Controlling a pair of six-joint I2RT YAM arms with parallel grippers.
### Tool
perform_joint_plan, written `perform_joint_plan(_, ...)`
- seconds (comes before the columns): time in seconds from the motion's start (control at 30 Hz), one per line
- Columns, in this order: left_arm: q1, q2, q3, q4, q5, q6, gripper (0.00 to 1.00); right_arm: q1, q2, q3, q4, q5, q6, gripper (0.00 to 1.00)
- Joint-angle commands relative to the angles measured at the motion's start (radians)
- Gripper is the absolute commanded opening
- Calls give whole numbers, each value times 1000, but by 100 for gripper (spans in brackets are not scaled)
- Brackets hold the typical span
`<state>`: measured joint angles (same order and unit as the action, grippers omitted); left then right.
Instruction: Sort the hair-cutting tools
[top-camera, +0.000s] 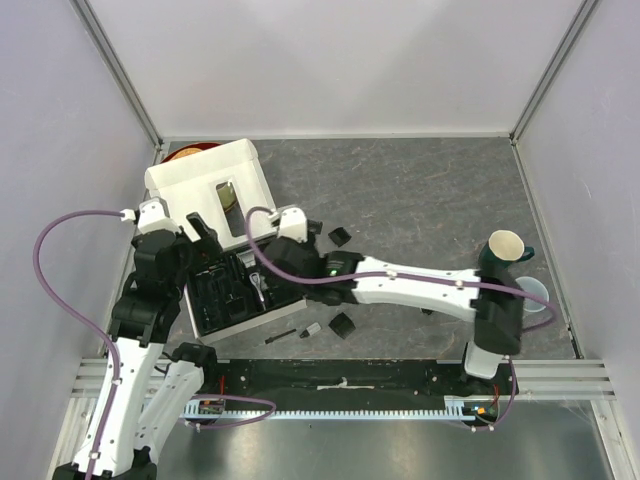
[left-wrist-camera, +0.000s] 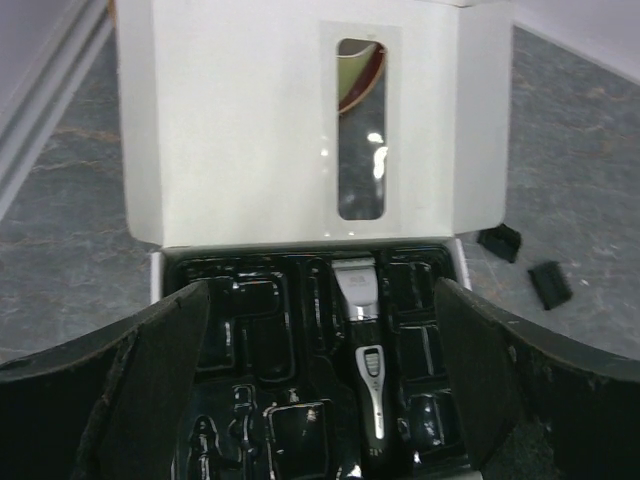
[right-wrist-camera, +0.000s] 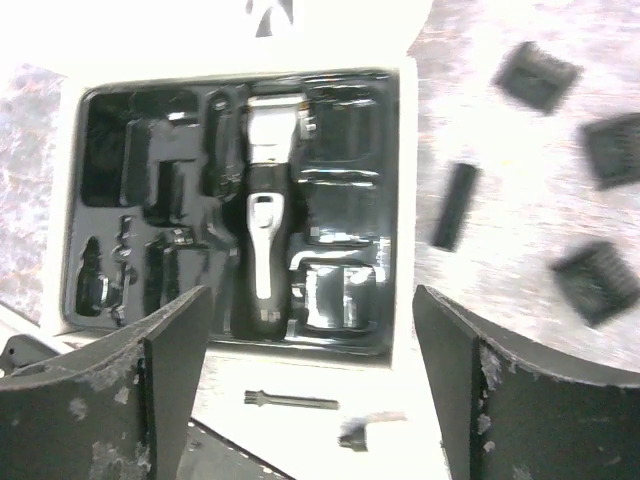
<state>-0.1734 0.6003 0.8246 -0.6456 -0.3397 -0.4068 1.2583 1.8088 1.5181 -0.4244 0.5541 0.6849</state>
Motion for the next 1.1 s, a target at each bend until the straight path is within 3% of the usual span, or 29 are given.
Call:
perform_joint_plan(0.0, 3, 12, 76, 47, 143, -15, 100, -89, -163, -125, -68, 27, -8, 92)
perform_joint_plan(0.07, 3, 18, 90, 54, 200, 0, 100, -131, -248, -203, -76, 26, -11, 98)
perform_joint_plan(0.2, 3, 35, 96, 60, 229, 25, 100, -187, -376, -326, -120, 46, -1, 98)
perform_joint_plan(0.3, 5, 44, 110, 44, 333, 45, 100, -211, -459, -389, -152, 90, 27, 98)
perform_joint_plan(0.4, 3, 99, 131, 17, 583, 33, 96, -235, -520, -432, -175, 84, 54, 98)
perform_joint_plan(0.53, -21, 171, 113, 9, 745, -73, 89, -250, -548, -467, -177, 61, 64, 98)
perform_joint_plan(0.7, -155, 135, 38, 52, 641, -225, 89, -255, -549, -481, -203, 59, 67, 98)
perform_joint_plan(0.83, -343, 154, 10, 70, 535, -326, 95, -267, -545, -504, -212, 46, 88, 98)
perform_joint_plan(1.07, -619, 256, -10, 75, 363, -452, 96, -286, -549, -550, -215, 10, 108, 98)
